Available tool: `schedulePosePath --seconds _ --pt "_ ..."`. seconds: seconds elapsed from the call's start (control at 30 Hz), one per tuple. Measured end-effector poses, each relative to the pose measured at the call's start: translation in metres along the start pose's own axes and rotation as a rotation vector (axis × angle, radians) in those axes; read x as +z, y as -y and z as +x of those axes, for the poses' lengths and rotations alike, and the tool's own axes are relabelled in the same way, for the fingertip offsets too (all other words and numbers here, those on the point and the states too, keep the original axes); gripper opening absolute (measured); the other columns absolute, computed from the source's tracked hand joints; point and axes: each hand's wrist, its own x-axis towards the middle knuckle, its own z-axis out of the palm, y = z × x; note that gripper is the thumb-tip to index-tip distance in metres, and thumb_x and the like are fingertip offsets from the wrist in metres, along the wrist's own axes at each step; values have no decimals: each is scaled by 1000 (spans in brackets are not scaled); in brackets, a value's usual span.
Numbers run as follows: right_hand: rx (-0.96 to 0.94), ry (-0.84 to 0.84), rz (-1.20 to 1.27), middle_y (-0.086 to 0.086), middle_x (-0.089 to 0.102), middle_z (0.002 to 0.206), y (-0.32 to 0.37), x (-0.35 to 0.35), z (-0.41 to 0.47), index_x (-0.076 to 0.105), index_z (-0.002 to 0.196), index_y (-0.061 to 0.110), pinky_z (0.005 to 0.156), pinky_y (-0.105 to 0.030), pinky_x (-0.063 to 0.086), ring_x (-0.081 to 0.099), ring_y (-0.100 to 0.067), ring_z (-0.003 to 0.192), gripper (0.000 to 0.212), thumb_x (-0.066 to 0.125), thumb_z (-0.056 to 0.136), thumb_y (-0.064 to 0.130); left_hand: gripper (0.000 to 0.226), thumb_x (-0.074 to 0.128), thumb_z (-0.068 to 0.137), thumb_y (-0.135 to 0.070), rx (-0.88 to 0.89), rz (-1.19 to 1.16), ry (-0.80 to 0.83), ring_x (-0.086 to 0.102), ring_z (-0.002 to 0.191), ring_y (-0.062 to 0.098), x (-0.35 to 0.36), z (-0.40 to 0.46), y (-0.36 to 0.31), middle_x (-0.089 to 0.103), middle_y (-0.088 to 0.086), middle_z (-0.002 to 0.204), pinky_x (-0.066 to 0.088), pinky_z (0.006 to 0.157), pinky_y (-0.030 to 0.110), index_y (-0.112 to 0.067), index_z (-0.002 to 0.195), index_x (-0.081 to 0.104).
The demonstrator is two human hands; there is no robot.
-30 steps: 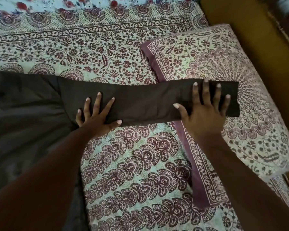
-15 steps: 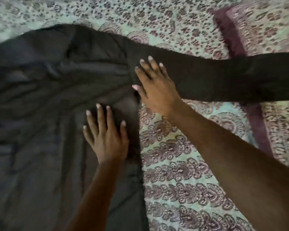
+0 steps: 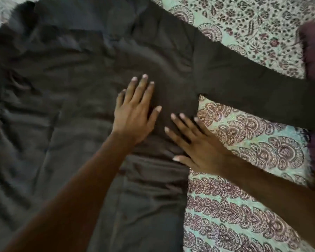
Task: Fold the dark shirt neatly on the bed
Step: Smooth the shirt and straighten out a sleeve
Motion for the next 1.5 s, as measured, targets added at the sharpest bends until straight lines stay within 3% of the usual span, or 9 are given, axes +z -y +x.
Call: schedulePosePath --seconds 0.17,0.4,0.6,0.73,0.83,0.97,1.23,1.37,1.5 --pt "223 -208 63 -15 13 173 -9 -14 -4 25 164 10 126 -55 21 10 -32 161 68 34 109 51 91 31 99 -73 124 39 130 2 162 29 25 -89 -26 2 2 176 14 127 56 -17 167 13" --pt "297 -137 49 -16 9 173 -17 -16 98 22 165 28 125 -62 16 8 -40 160 82 32 98 75 71 41 103 -58 335 1 177 19 160 26 37 -239 -53 18 0 174 35 118 56 -18 162 35" --pt "183 -73 141 -9 -1 175 84 10 -14 14 165 37 125 -60 15 -1 -37 161 69 28 104 68 66 47 102 -44 -49 -71 -15 19 160 27 11 -194 -18 22 6 173 27 124 51 -11 158 40" --pt "204 -35 231 -5 3 175 122 13 -80 19 165 30 124 -57 22 4 -28 162 66 31 107 60 83 38 101 -64 89 21 140 8 162 27 19 -194 -11 8 4 175 22 125 56 -14 165 23" --pt "428 -202 351 -9 21 172 131 8 -80 36 161 22 124 -56 28 25 -30 157 60 36 109 53 89 38 99 -69 181 54 207 7 162 29 26 -229 -18 5 2 176 19 126 57 -15 166 18" --pt "866 -510 577 -10 57 126 161 7 -80 57 135 9 85 -47 58 62 -27 109 45 53 105 42 80 40 103 -61 249 51 235 6 162 28 25 -265 -16 4 0 176 21 126 56 -19 166 17" --pt "1086 -255 879 -1 72 100 267 19 -133 48 132 19 74 -40 60 70 -22 86 61 63 91 63 69 25 107 -60 288 -17 245 2 162 20 26 -262 -3 3 -8 176 16 128 50 -26 167 16" --pt "1230 -333 1036 23 64 73 297 17 -159 51 126 21 54 -35 56 72 -13 66 44 76 93 36 70 31 106 -59 271 9 187 2 162 20 28 -266 -7 4 -8 176 18 128 52 -26 166 17" --pt "1315 -353 1128 10 63 63 308 22 -173 46 122 24 51 -22 46 62 -3 56 53 84 85 27 80 35 103 -65 306 106 159 3 162 25 30 -275 -12 3 -1 176 15 128 53 -21 167 14"
